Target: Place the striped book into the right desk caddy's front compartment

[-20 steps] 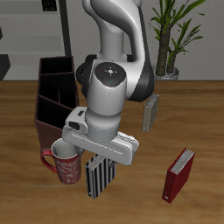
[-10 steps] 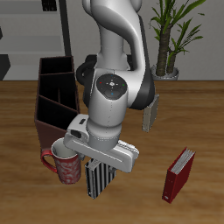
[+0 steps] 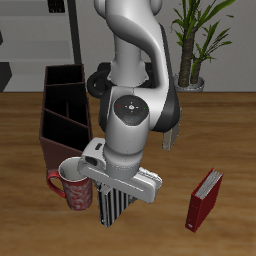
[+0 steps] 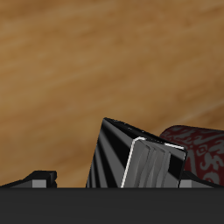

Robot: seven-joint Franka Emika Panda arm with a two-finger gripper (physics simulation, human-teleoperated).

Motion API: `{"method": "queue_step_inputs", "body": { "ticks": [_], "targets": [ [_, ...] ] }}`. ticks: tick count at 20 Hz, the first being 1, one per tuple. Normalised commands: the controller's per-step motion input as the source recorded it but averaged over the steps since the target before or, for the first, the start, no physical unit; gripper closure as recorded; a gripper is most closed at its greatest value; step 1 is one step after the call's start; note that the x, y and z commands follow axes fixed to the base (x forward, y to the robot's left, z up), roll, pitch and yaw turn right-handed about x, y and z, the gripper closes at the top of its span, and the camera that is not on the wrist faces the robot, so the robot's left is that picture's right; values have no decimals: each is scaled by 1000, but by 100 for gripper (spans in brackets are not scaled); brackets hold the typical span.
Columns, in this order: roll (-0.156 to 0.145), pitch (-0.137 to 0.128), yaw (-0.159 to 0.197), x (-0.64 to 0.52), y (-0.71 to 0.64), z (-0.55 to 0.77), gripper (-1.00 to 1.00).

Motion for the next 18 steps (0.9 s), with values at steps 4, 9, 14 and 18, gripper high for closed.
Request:
{"method": "queue_step_inputs", "body": {
  "ticks": [4, 9, 14, 18],
  "targets": [
    [19, 39, 16, 65, 73, -262, 100],
    [3, 17, 3, -51, 40, -88, 100],
    [-1, -22, 29, -89, -4, 185, 100],
    [4, -28, 42, -207, -42, 358, 100]
  ]
}}
